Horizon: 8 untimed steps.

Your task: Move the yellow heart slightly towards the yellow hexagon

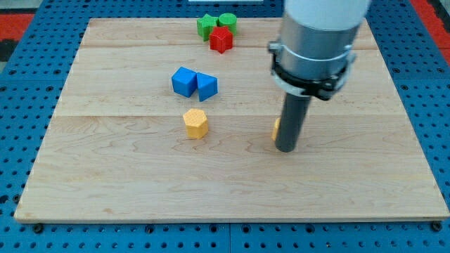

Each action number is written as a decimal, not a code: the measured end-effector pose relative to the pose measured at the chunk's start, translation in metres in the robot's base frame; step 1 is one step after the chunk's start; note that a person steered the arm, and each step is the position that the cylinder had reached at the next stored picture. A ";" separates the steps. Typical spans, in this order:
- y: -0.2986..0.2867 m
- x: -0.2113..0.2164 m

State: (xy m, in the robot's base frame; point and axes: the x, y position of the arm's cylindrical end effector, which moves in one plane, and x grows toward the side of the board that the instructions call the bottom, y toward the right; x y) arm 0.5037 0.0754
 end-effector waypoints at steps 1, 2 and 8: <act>-0.018 -0.001; 0.017 0.006; 0.094 -0.007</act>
State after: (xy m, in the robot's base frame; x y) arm 0.4971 0.1699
